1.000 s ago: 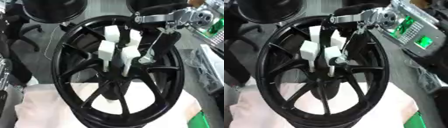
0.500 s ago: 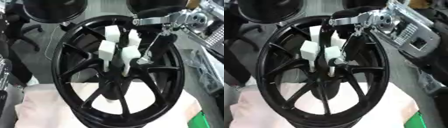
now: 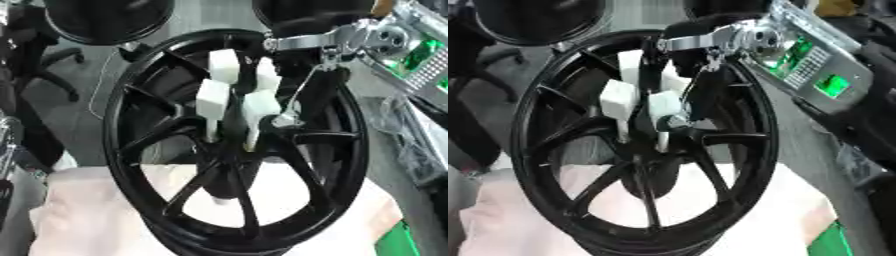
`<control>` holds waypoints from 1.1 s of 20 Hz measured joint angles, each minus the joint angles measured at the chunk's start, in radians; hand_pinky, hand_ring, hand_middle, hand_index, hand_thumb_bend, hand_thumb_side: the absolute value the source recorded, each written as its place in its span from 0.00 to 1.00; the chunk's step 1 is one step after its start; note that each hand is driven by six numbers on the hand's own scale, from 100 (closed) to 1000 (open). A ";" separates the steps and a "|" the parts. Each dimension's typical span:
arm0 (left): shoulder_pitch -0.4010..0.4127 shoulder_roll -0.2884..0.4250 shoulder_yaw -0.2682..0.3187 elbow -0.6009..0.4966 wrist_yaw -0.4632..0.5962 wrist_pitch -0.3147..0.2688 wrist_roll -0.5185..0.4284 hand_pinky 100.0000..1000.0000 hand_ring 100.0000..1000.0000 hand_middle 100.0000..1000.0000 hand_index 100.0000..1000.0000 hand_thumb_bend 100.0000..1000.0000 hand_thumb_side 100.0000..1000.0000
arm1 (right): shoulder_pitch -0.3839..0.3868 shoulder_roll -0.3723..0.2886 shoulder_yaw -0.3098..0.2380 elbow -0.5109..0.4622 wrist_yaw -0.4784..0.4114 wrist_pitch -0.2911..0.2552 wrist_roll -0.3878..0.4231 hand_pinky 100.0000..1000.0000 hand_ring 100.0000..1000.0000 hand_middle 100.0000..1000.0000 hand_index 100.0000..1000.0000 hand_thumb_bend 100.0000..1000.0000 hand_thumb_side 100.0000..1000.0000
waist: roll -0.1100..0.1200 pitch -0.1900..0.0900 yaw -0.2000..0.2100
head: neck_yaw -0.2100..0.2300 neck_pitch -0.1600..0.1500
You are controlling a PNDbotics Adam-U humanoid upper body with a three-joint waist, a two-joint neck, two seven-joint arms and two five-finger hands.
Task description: Pull the pin out of the wheel hub.
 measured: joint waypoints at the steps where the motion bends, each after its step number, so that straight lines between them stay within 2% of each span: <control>1: 0.000 0.000 0.000 0.000 0.000 0.000 0.000 0.71 0.79 0.79 0.66 0.42 0.53 | 0.002 0.000 0.000 0.002 0.001 0.000 0.000 0.00 0.00 0.56 0.68 0.36 0.08 | 0.000 0.002 0.000 | 0.000 0.000; 22: -0.001 0.000 0.000 0.000 0.001 0.001 -0.003 0.71 0.79 0.80 0.66 0.42 0.53 | 0.012 0.007 0.000 0.023 0.042 -0.009 -0.010 0.00 0.01 0.58 0.69 0.38 0.08 | 0.003 0.008 -0.001 | -0.004 0.001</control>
